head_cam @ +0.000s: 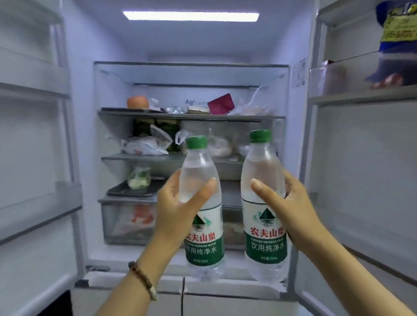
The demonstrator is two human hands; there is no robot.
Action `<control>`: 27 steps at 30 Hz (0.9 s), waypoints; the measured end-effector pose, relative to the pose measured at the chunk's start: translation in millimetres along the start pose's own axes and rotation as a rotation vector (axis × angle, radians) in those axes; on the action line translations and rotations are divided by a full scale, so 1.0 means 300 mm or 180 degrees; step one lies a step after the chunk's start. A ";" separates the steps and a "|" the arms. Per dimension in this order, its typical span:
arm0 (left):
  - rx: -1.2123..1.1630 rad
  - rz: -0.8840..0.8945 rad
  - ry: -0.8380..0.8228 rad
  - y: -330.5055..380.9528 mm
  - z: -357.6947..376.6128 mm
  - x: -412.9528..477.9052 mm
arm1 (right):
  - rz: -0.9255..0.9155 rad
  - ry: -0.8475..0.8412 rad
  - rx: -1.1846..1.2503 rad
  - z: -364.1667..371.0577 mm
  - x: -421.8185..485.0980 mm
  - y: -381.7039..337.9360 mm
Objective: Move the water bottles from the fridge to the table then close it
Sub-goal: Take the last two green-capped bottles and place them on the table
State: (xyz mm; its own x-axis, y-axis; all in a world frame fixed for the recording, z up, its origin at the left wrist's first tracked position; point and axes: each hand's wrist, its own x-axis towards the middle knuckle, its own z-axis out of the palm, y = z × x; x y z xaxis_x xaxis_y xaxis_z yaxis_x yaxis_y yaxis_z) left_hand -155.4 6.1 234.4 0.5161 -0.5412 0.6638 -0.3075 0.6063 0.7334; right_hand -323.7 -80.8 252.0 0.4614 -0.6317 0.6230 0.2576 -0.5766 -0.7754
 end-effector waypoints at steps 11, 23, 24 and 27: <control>0.1223 0.0054 0.1275 0.460 -0.667 -0.402 | 0.0115 -0.1520 0.1034 0.696 -0.219 -0.217; 0.2348 -0.0096 0.2040 0.954 -1.498 -0.828 | 0.0363 -0.2213 0.1714 1.638 -0.587 -0.518; 0.2391 -0.0124 0.2081 0.983 -1.569 -0.856 | 0.0387 -0.2219 0.1748 1.716 -0.618 -0.532; 0.2477 -0.0190 0.2255 1.045 -1.763 -0.912 | 0.0428 -0.2293 0.1848 1.924 -0.690 -0.577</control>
State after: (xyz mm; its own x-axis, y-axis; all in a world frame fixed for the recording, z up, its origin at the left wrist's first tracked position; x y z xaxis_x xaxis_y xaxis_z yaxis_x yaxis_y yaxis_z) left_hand 29.9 652.4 205.2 0.8192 0.0585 0.5705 -0.5651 -0.0871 0.8204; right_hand 26.1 449.0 197.7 0.8831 -0.0887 0.4607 0.4581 -0.0499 -0.8875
